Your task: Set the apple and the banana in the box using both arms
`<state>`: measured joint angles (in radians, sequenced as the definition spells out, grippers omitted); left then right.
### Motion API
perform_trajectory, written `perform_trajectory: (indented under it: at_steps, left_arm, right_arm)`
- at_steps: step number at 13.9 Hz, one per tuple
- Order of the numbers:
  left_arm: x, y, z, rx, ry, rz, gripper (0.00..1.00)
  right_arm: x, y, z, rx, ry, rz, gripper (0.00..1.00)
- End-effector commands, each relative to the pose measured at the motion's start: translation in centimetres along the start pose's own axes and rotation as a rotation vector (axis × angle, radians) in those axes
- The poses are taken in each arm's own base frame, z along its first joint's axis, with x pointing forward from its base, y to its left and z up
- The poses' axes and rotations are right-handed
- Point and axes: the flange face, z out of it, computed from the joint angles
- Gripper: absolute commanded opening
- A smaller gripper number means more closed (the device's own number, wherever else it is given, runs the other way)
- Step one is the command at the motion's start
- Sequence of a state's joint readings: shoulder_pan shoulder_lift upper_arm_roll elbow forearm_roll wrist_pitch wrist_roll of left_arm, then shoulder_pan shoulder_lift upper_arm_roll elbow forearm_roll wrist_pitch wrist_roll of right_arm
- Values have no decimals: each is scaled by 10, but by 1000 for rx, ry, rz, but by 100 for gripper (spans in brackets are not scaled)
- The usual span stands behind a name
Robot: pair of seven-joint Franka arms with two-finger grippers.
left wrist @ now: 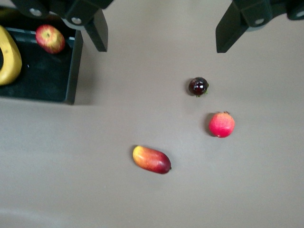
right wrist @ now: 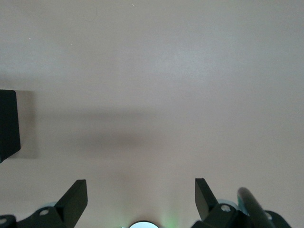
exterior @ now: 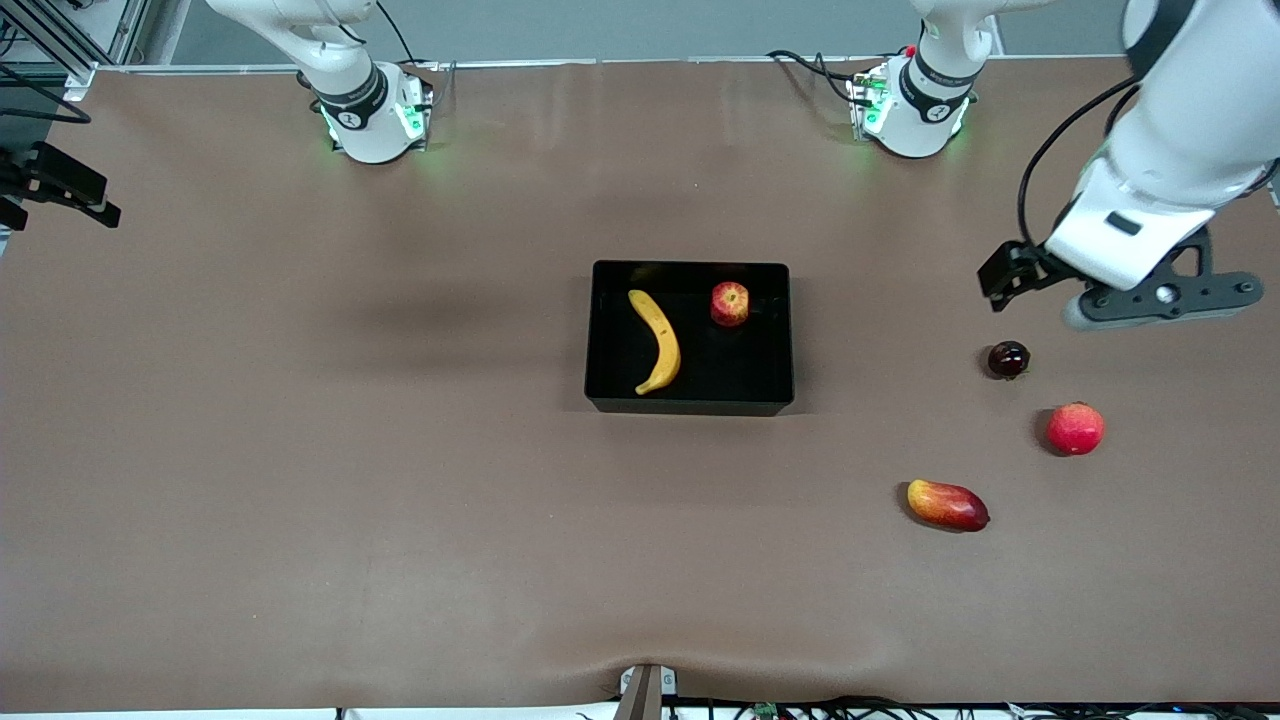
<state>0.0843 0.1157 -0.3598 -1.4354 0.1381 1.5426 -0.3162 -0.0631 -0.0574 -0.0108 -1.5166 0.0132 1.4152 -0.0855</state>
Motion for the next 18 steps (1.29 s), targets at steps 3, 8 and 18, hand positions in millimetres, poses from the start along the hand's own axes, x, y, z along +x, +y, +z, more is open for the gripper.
perform_trajectory:
  at_steps: [3,8,18]
  left_arm:
    - [-24,-52,-7,-66,-23,-29,100]
    - [-52,-82,-10,-118,-16,-62,100]
    - [-48,-88,-15,-26,-16,8,100]
  right_arm:
    - [-2,4,1,4,-5,17,100]
    - [-1,11,2,4,-6,29,100]
    - [-2,12,3,5,-9,31,100]
